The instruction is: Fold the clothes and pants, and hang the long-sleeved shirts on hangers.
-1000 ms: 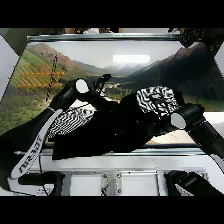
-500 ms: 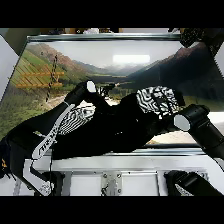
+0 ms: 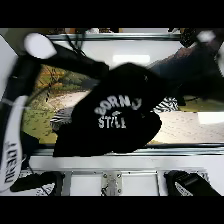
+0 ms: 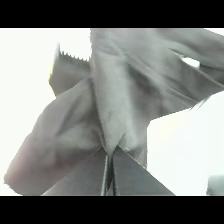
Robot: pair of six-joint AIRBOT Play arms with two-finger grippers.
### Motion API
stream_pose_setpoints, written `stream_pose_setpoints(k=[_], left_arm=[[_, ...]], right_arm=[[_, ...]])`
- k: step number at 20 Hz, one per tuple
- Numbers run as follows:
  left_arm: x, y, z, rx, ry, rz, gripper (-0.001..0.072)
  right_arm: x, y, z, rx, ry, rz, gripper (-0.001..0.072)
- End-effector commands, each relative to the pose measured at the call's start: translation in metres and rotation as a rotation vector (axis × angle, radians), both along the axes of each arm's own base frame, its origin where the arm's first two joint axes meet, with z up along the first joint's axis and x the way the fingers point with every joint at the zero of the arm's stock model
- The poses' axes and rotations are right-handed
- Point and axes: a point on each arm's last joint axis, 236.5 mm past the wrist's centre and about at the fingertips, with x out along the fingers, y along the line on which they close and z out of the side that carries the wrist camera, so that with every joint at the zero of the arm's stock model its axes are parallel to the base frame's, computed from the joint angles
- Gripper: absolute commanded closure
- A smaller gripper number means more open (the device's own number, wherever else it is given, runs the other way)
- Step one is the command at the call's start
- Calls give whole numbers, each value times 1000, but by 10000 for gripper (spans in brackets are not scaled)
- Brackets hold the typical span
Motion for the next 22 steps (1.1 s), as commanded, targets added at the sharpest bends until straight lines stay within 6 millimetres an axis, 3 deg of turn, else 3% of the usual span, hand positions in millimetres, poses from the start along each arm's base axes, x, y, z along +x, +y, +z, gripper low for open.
stream_pose_setpoints(k=[1,3,6,9,12,15,17,20,22], left_arm=[[-72,26,169,-210,-392,24,692],[-117,39,227,-345,-544,41,692],[-166,63,284,-521,-713,76,692],[-199,85,323,-649,-834,100,692],[-212,88,335,-681,-889,85,692],[-181,78,323,-639,-861,115,692],[-136,73,301,-565,-814,171,692],[-40,80,227,-430,-567,304,692],[12,89,150,-279,-359,340,692]], right_arm=[[-19,-4,156,141,-395,20,699],[-43,-4,217,222,-550,45,699],[-79,-4,277,329,-725,86,699],[-111,-3,315,432,-852,128,699],[-126,-1,330,489,-897,154,699],[-106,9,316,541,-803,149,699],[-71,22,286,523,-683,134,699],[3,46,212,419,-456,110,699],[57,53,151,260,-344,99,699]])
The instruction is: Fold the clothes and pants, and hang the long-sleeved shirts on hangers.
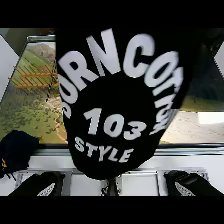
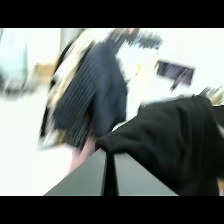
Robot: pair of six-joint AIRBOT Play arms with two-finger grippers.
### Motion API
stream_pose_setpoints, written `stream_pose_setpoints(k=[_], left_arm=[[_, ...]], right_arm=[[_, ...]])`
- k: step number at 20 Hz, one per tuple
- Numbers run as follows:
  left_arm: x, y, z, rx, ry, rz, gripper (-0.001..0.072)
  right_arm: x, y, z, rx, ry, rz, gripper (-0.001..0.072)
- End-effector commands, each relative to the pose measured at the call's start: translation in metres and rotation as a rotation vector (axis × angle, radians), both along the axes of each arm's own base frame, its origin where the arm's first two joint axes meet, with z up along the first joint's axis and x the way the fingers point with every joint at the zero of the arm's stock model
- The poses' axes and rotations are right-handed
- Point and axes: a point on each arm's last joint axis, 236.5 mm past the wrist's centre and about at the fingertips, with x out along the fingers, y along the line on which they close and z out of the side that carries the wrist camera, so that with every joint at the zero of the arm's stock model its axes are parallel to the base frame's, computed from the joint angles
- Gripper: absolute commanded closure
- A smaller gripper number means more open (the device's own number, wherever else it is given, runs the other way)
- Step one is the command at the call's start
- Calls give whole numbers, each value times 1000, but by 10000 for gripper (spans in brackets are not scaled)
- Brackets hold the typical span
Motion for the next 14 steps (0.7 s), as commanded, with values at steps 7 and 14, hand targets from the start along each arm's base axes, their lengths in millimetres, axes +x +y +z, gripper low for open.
stream_pose_setpoints(k=[7,14], left_arm=[[66,40,-330,400,823,118,693],[-83,14,-512,571,1120,-26,692]], right_arm=[[97,9,-266,-480,553,-14,701],[-35,-8,-483,-588,1025,39,698]])
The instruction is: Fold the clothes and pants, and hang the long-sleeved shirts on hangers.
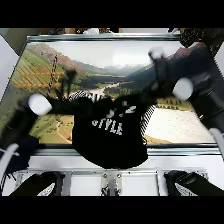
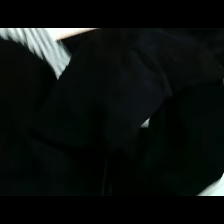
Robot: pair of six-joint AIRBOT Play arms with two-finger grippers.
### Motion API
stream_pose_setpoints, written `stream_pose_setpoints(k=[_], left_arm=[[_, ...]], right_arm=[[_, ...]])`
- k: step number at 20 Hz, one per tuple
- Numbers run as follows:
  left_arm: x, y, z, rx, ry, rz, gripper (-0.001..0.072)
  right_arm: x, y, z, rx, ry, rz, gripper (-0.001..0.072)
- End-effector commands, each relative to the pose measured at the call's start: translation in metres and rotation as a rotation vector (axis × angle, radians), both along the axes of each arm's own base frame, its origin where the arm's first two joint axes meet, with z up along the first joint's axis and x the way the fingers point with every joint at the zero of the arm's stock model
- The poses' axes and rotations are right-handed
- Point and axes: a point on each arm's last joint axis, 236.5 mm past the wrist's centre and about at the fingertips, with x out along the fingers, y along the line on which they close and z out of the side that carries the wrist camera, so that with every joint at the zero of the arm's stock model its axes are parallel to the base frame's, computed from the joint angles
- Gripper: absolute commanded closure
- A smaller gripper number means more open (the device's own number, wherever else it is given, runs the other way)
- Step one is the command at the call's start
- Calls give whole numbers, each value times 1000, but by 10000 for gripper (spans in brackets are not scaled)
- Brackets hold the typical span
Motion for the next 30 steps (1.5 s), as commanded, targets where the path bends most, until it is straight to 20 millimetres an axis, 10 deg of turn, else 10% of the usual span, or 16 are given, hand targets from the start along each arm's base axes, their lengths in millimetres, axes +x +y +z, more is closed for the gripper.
stream_pose_setpoints(k=[1,5,6,8,14,21,30], left_arm=[[-65,-4,-81,54,115,-29,692],[-100,-19,-119,107,194,-105,692],[-104,-24,-123,121,210,-129,692],[-106,-34,-124,141,239,-166,692],[-92,-52,-105,113,190,-186,692],[-104,-36,-95,65,111,-157,692],[-110,-31,-78,8,60,-133,692]], right_arm=[[-67,-23,-95,-69,218,-62,698],[-84,-32,-119,-100,276,-62,683],[-81,-31,-114,-105,259,-39,567],[-70,-33,-94,-115,209,-31,72],[-81,-35,-31,-52,175,-154,120],[-105,-15,-74,-250,239,-382,124],[-82,1,-106,-259,158,-582,124]])
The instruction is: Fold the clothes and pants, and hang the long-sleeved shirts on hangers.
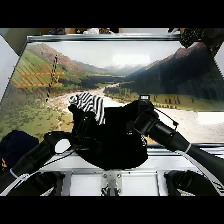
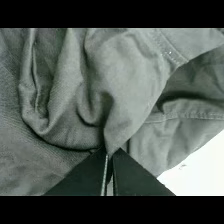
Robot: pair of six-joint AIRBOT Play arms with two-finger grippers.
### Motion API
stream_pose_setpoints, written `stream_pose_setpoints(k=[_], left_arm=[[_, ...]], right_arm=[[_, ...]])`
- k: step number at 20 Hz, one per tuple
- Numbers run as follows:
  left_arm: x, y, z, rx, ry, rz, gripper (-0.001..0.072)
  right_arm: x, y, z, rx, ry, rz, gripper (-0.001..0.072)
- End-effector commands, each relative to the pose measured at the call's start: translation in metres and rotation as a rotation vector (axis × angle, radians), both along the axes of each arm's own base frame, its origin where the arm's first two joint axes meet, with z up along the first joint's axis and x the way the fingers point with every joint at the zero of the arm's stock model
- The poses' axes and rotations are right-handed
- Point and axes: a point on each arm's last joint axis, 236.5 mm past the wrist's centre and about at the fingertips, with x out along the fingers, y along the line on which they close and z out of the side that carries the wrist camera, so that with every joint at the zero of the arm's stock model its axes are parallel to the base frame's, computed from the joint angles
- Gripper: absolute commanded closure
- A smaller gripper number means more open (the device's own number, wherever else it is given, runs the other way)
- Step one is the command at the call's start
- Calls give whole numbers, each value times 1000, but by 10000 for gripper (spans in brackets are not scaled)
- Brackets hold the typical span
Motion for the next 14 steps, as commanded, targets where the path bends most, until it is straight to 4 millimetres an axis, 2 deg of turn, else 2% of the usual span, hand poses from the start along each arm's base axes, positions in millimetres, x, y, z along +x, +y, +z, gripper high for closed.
stream_pose_setpoints(k=[1,4,5,10,14], left_arm=[[0,0,11,-27,-29,5,692],[0,0,23,-54,-63,5,692],[0,0,27,-62,-74,4,692],[-1,1,43,-98,-108,9,692],[-9,5,49,-99,-106,-7,692]], right_arm=[[13,-10,0,-53,-67,-55,124],[11,-40,9,-190,-62,-60,124],[11,-45,10,-211,-49,-42,124],[9,-37,3,-197,-13,24,124],[9,-38,-6,-222,12,31,124]])
